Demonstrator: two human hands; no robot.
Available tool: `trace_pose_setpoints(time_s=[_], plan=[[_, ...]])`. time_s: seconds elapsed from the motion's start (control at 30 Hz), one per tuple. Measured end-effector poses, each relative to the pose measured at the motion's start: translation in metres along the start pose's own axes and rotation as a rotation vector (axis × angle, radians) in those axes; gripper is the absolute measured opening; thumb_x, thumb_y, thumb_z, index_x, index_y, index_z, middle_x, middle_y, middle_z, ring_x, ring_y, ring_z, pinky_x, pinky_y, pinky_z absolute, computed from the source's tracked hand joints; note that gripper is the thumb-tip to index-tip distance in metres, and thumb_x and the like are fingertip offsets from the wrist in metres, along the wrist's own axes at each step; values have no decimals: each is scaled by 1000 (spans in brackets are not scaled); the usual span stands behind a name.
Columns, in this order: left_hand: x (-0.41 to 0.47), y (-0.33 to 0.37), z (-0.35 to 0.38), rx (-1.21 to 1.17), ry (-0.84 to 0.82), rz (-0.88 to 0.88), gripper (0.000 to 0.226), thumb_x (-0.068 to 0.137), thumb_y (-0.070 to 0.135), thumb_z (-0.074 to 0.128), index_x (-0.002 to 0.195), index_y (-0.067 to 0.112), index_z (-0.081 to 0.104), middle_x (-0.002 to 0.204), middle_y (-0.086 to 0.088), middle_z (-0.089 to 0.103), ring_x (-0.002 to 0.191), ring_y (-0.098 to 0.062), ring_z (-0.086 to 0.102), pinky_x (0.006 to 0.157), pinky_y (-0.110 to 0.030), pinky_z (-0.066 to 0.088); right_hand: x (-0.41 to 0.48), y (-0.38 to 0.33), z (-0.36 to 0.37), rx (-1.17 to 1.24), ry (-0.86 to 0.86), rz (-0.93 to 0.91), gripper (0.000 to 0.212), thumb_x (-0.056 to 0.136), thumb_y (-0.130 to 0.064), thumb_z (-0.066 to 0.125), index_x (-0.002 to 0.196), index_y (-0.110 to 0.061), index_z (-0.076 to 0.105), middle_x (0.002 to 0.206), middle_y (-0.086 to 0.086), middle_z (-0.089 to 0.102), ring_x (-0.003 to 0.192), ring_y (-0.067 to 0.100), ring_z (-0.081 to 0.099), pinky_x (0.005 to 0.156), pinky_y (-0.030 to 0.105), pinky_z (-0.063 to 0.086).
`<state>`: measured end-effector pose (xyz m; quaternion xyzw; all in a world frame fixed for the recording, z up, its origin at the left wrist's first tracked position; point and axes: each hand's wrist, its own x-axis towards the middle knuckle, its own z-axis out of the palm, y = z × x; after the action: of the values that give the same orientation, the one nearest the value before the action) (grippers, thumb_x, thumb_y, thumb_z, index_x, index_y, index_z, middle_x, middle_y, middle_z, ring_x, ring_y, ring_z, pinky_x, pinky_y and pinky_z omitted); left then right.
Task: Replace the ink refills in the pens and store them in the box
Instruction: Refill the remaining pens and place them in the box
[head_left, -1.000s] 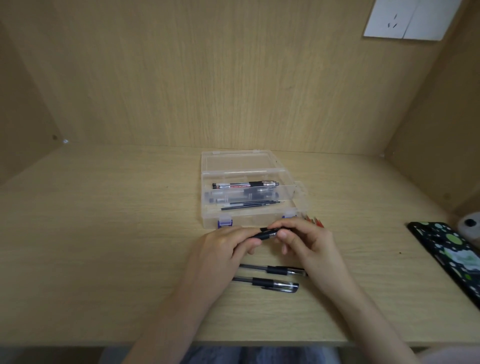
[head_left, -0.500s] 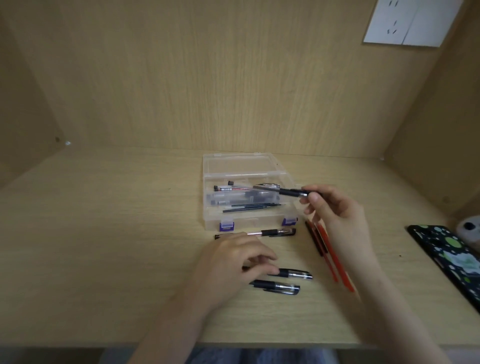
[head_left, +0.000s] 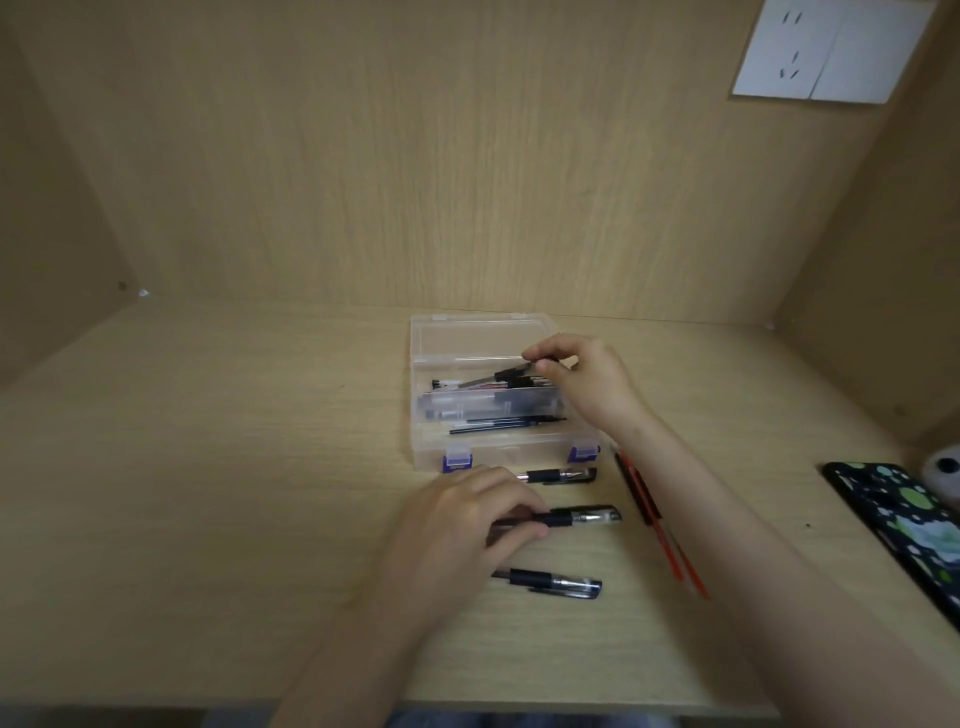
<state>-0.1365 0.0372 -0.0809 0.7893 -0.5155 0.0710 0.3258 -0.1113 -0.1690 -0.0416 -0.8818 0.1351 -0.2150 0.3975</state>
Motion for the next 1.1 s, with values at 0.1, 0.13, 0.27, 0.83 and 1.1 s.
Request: trace_pose_setpoints(time_s=[0.1, 0.13, 0.27, 0.83, 1.1], plan=[[-1, 3, -1, -16, 69, -39, 28, 85, 50, 47, 97, 31, 64, 92, 19, 66, 85, 3, 57, 75, -10, 41, -8, 10, -4, -63, 28, -33, 23, 88, -17, 61, 107, -26, 69, 116, -2, 63, 116, 11, 52, 91, 10, 36], [-1, 3, -1, -21, 95, -50, 26, 85, 49, 47, 96, 31, 63, 91, 19, 66, 85, 3, 57, 75, -10, 41, -14, 8, -9, -38, 57, -47, 21, 89, -19, 60, 105, -27, 70, 114, -2, 64, 115, 12, 52, 90, 12, 37], [-2, 3, -2, -35, 150, -81, 20, 86, 45, 53, 97, 30, 61, 92, 20, 65, 85, 4, 59, 75, -17, 45, -57, -14, -29, 100, 57, -86, 23, 95, -28, 50, 101, -21, 71, 97, -7, 71, 88, 2, 59, 71, 8, 40], [-1, 2, 1, 7, 87, -105, 35, 86, 56, 42, 99, 32, 64, 94, 20, 66, 81, 2, 59, 68, -22, 49, -127, 1, -2, 437, -137, -29, 14, 77, -24, 70, 91, -27, 69, 87, -2, 72, 75, 19, 64, 75, 30, 52], [0, 6, 2, 14, 118, -103, 39, 89, 53, 35, 95, 29, 66, 85, 17, 60, 69, -2, 58, 58, -26, 49, -131, 2, -5, 315, -125, -76, 19, 83, -13, 69, 90, -31, 67, 79, 8, 68, 65, 14, 61, 71, 30, 49]])
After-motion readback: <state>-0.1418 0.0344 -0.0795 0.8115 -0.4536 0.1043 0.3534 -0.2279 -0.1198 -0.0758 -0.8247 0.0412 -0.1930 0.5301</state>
